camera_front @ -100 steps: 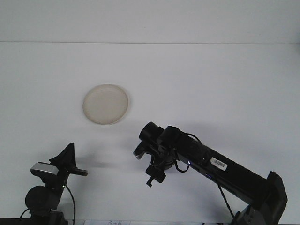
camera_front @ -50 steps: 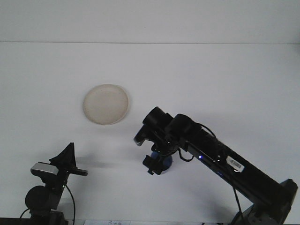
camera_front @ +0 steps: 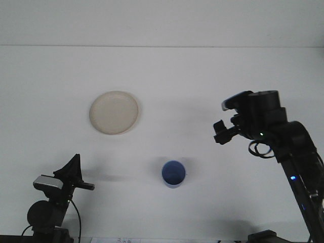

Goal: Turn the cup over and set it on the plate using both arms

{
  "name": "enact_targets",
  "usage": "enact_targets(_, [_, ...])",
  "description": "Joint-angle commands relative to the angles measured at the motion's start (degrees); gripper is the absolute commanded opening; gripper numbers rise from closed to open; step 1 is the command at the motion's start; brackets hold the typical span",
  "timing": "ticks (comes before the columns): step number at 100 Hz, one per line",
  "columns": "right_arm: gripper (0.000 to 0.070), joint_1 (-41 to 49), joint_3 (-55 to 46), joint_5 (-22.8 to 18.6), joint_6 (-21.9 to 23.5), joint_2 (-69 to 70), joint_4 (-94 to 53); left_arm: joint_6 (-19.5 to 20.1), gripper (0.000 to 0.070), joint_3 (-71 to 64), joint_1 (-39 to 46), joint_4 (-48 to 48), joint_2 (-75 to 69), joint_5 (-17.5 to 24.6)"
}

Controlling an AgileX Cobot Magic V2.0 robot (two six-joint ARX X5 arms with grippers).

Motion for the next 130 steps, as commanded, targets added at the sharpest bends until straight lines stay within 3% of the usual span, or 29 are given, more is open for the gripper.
enact_targets(1, [0.052, -2.9, -4.4, -0.2, 3.0, -3.3, 4.0, -0.2, 0.0012, -1.1, 0.0, 0.6, 0.0, 0.2])
enact_targets(22, [0.052, -8.6, -21.9, 0.6, 6.8, -19.3, 17.8, -0.2, 0.0012, -1.1, 0.0, 0.6, 0.0, 0.2])
enact_targets(53, [0.0511, -8.7, -40.2, 7.5, 10.4, -38.4, 27.5, -0.2, 0.0012, -1.1, 0.0, 0.6, 0.0, 0.2])
enact_targets(58, [0.0421, -8.7, -41.9, 7.8, 10.6, -40.4, 28.1, -0.2, 0.0012, -1.1, 0.0, 0.6, 0.0, 0.2])
enact_targets(69, [0.0029, -8.7, -43.5, 7.7, 10.5, -43.1, 28.4, -0.1, 0.0012, -1.1, 0.0, 0.7, 0.0, 0.2])
enact_targets(71, [0.0, -8.7, -43.5, 7.7, 10.5, -43.3, 28.4, -0.1, 0.0012, -1.1, 0.0, 0.7, 0.0, 0.2])
enact_targets(85, [0.0, -8.7, -43.5, 7.7, 10.5, -43.8, 28.8, -0.5, 0.0012, -0.4, 0.0, 1.0, 0.0, 0.2])
enact_targets(101, [0.0, -8.7, -43.5, 7.7, 10.5, -43.7, 28.7, -4.0, 0.0012, 4.1, 0.0, -0.4, 0.1, 0.1])
enact_targets(130, [0.0, -8.7, -43.5, 7.7, 10.5, -43.7, 28.7, -7.2, 0.0012, 28.4, 0.0, -20.3, 14.4, 0.0])
